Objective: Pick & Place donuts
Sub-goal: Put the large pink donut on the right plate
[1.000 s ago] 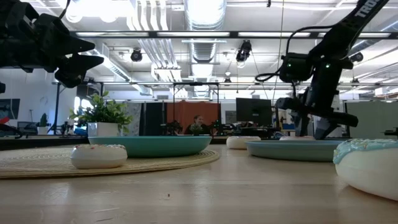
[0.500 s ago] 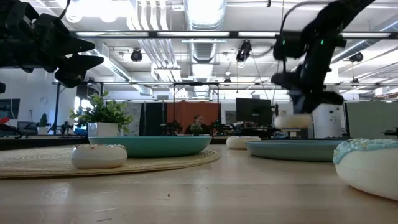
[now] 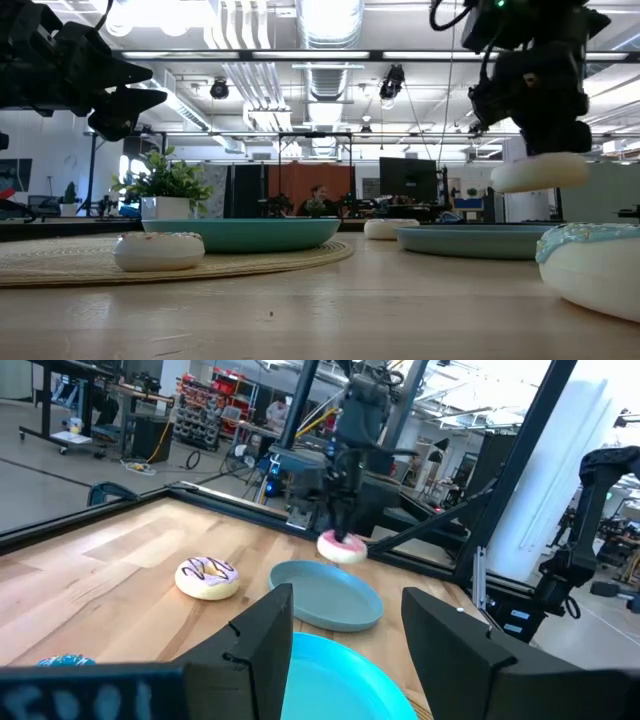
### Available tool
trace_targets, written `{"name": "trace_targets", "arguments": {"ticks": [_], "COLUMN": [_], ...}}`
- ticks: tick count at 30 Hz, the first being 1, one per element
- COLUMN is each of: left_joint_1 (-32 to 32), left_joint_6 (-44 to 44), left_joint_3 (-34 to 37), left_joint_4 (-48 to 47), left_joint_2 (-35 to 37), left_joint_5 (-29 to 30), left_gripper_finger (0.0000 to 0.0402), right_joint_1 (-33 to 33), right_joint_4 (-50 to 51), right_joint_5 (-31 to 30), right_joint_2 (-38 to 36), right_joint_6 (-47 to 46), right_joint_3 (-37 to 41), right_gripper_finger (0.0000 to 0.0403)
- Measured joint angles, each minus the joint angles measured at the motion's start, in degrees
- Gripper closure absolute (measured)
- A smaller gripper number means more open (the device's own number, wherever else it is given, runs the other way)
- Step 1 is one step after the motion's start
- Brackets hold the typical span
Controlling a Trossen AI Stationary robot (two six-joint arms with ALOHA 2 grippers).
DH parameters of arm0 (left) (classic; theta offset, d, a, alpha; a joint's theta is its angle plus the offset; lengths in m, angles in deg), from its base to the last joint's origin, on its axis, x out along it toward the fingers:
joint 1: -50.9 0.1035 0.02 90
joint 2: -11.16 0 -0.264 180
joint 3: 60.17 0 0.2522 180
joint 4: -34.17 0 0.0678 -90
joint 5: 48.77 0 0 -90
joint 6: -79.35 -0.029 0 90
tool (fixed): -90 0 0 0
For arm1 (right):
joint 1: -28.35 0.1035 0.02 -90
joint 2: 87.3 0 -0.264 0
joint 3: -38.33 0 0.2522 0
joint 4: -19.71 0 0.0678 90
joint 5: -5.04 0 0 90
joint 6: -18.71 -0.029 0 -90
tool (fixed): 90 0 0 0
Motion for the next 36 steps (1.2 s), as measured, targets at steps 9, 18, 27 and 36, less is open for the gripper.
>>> {"name": "trace_targets", "arguments": {"ticks": [9, 18, 27, 36], "left_joint_1": [0.0, 0.0, 0.0, 0.0], "left_joint_6": [0.0, 0.0, 0.0, 0.0], "left_joint_3": [0.0, 0.0, 0.0, 0.0], "left_joint_4": [0.0, 0.0, 0.0, 0.0], "left_joint_2": [0.0, 0.0, 0.0, 0.0], "left_joint_5": [0.0, 0.0, 0.0, 0.0], "left_gripper_finger": [0.0239, 0.0239, 0.0239, 0.0239], "right_joint_1": [6.6, 6.8, 6.9, 7.2], "right_joint_4": [-9.1, -14.6, -15.9, -15.0], "right_joint_5": [0.4, 1.3, -0.2, 1.1], "right_joint_2": [4.5, 13.1, 13.3, 9.9], "right_joint_6": [-5.2, -5.6, -0.9, 3.1], "right_joint_3": [3.1, 3.1, 1.3, 1.2], "right_gripper_finger": [0.0390, 0.0377, 0.0246, 0.0150]}}
